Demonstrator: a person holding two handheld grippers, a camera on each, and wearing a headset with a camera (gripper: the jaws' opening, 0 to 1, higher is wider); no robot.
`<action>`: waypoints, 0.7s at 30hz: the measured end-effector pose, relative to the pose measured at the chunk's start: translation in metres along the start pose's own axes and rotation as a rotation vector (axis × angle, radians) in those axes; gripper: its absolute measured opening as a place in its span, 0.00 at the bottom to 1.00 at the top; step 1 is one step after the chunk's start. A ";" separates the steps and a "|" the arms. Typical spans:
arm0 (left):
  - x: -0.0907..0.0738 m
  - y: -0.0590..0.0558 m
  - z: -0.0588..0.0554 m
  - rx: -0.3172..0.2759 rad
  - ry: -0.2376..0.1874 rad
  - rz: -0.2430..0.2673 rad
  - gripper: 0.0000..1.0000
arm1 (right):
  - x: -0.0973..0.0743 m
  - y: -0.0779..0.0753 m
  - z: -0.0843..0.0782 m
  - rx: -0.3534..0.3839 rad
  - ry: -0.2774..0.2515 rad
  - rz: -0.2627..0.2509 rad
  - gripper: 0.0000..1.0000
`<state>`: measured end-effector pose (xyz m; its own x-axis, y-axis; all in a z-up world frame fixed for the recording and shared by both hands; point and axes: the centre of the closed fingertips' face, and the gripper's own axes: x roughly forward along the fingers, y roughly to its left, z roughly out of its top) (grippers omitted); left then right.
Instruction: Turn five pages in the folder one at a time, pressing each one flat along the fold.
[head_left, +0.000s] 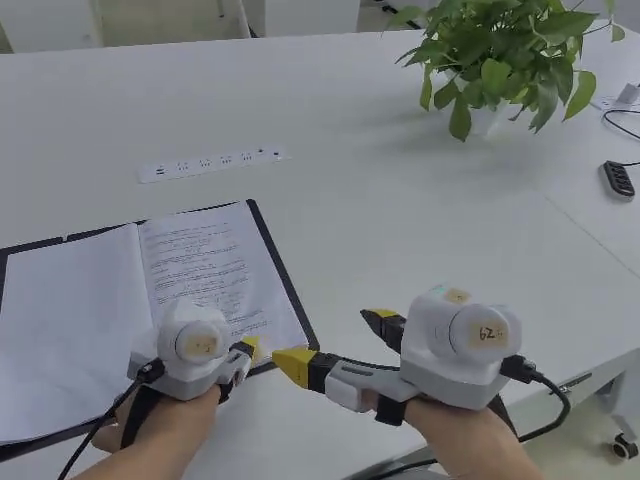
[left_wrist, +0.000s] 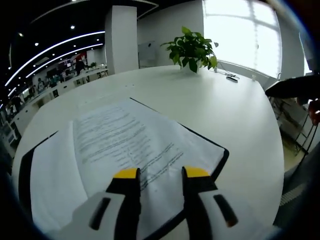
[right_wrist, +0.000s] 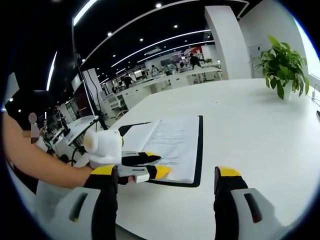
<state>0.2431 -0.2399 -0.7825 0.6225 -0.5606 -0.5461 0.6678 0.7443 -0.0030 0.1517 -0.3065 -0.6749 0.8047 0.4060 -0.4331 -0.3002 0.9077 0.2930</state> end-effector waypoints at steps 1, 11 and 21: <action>0.000 -0.002 0.001 0.007 -0.007 -0.012 0.28 | 0.001 0.000 -0.001 0.001 0.001 0.001 0.79; 0.001 -0.003 0.002 0.061 -0.021 -0.024 0.06 | 0.008 0.003 -0.004 0.015 0.015 0.014 0.78; 0.001 -0.002 0.005 0.018 -0.033 -0.020 0.00 | 0.025 0.005 -0.012 0.038 0.025 0.037 0.75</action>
<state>0.2446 -0.2441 -0.7789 0.6214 -0.5873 -0.5185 0.6876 0.7261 0.0016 0.1639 -0.2905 -0.6948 0.7802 0.4423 -0.4423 -0.3096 0.8875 0.3414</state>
